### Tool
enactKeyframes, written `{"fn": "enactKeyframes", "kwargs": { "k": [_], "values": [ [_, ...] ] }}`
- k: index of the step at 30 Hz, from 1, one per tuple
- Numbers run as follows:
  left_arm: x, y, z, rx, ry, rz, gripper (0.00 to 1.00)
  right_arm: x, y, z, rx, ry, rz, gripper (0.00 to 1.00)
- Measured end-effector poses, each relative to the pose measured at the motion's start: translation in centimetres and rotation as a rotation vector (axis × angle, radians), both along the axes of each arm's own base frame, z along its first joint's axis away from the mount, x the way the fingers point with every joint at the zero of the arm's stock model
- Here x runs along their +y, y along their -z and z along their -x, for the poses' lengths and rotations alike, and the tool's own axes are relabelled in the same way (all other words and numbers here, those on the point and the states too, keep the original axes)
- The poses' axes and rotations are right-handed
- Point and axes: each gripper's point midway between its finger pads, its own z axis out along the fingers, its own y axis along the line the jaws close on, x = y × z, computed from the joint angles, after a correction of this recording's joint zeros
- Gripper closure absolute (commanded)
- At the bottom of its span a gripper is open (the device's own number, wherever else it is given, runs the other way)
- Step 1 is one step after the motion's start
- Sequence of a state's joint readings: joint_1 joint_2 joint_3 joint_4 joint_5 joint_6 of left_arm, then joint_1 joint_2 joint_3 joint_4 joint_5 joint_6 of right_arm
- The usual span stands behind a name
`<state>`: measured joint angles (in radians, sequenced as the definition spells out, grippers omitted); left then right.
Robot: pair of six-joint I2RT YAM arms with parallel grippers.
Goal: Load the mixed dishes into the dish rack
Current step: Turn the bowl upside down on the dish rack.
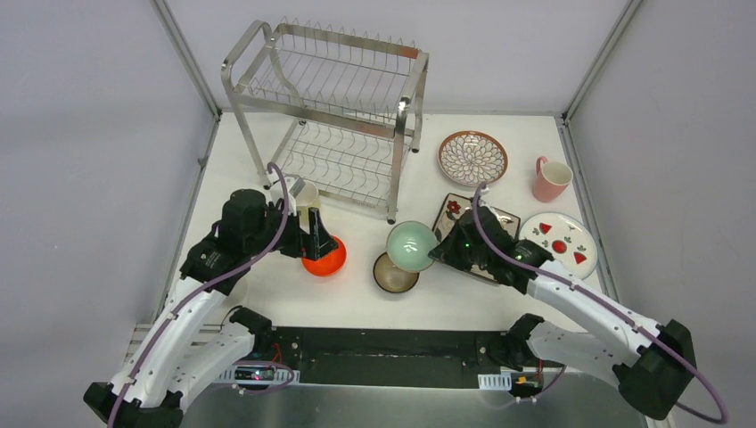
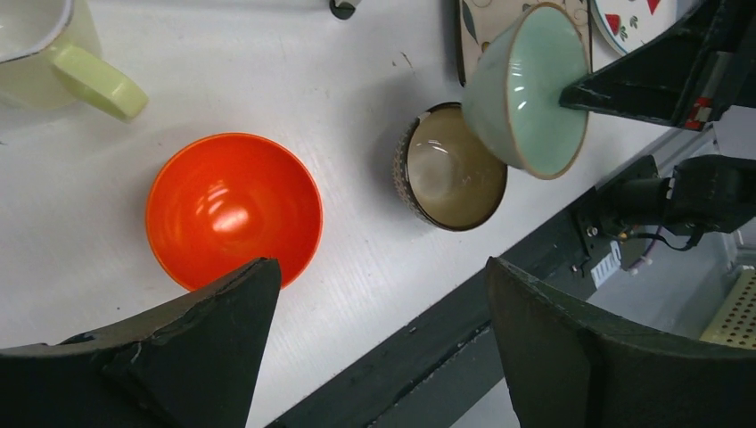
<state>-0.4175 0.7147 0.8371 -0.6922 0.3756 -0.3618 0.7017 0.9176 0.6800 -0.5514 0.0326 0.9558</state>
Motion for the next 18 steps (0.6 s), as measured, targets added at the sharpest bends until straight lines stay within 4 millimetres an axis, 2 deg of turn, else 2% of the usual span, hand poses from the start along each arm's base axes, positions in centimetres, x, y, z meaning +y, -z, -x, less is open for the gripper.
{"fn": "enactKeyframes", "kwargs": {
  "k": [5, 9, 16, 18],
  "values": [
    [-0.6, -0.3, 0.4, 0.021, 0.026, 0.029, 0.14, 3.5, 0.1, 0.8, -0.013, -0.082, 0.022, 1.00],
    [-1.0, -0.2, 0.6, 0.045, 0.044, 0.048, 0.16, 6.9, -0.7, 1.1, -0.042, -0.142, 0.022, 1.00],
    [-1.5, 0.3, 0.7, 0.088, 0.059, 0.054, 0.28, 11.9, -2.5, 0.8, -0.109, -0.199, 0.008, 1.00],
    [-1.6, 0.4, 0.7, 0.094, 0.062, 0.054, 0.34, 13.1, -2.9, 0.9, -0.123, -0.214, 0.002, 1.00]
  ]
}}
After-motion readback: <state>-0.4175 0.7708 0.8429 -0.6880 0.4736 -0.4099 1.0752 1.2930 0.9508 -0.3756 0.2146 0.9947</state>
